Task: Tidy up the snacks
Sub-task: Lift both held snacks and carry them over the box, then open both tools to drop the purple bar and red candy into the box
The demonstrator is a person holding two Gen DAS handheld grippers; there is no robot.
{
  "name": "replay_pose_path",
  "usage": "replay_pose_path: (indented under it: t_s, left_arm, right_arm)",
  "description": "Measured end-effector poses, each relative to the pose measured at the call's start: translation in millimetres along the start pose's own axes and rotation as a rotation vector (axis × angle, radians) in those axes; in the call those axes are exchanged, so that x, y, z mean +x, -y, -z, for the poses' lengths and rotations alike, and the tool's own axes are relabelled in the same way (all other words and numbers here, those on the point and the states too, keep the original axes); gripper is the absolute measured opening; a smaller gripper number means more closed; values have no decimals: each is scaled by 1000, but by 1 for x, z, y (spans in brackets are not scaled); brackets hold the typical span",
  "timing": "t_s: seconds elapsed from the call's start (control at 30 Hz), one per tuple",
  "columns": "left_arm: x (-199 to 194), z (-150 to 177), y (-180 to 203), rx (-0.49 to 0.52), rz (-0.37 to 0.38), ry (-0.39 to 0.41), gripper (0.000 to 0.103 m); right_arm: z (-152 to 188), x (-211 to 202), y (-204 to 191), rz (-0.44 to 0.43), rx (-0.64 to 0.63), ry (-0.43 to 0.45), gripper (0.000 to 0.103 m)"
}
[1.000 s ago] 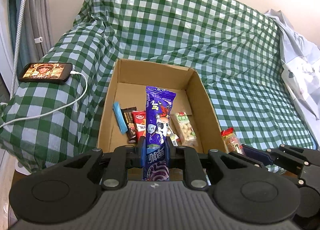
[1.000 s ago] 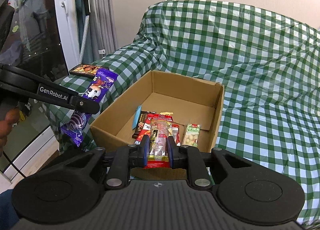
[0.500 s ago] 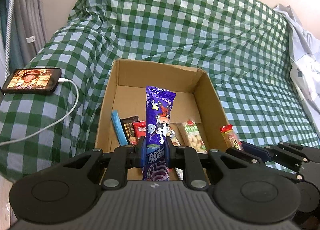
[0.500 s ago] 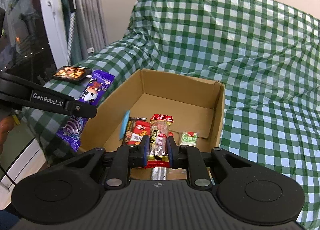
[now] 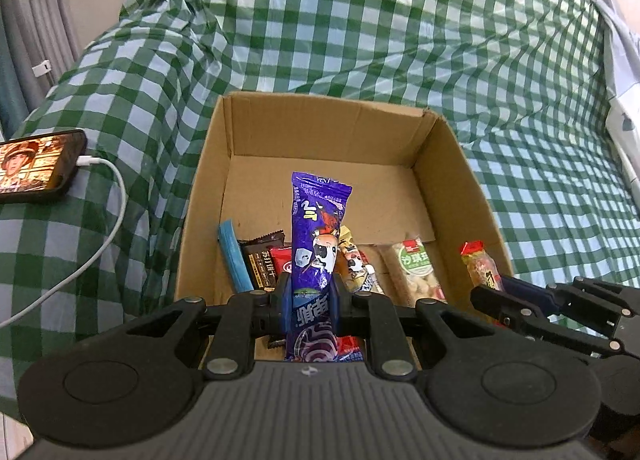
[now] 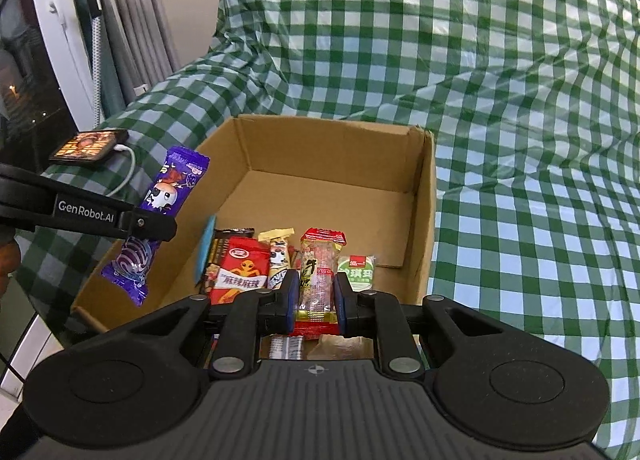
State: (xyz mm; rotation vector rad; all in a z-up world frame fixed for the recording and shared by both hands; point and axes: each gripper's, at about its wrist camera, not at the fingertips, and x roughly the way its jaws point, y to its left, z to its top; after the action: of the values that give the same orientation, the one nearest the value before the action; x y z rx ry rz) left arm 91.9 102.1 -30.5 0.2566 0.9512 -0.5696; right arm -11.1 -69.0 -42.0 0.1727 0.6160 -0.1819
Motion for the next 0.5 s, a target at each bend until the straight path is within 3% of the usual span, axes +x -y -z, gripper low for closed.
replay_pose_path:
  t_s: [0.3, 0.37, 0.4, 0.43, 0.47, 0.5]
  left_arm:
    - [27, -7, -2, 14, -26, -41, 22]
    - [31, -9, -1, 33, -43, -39, 53]
    - [32, -11, 0, 41, -62, -39, 93]
    - [31, -12, 0, 37, -96, -36, 102]
    - [27, -11, -1, 25, -119, -13, 103]
    - [24, -10, -2, 20, -121, -6, 103]
  right_arm:
    - [-8, 29, 8, -4, 7, -14, 19]
    - [-11, 34, 11, -5, 14, -12, 20]
    - [-13, 37, 12, -5, 23, -11, 20]
    - [-14, 37, 14, -2, 39, -6, 28]
    - [-15, 36, 17, 5, 63, -6, 50]
    - [-15, 35, 19, 14, 91, -6, 61]
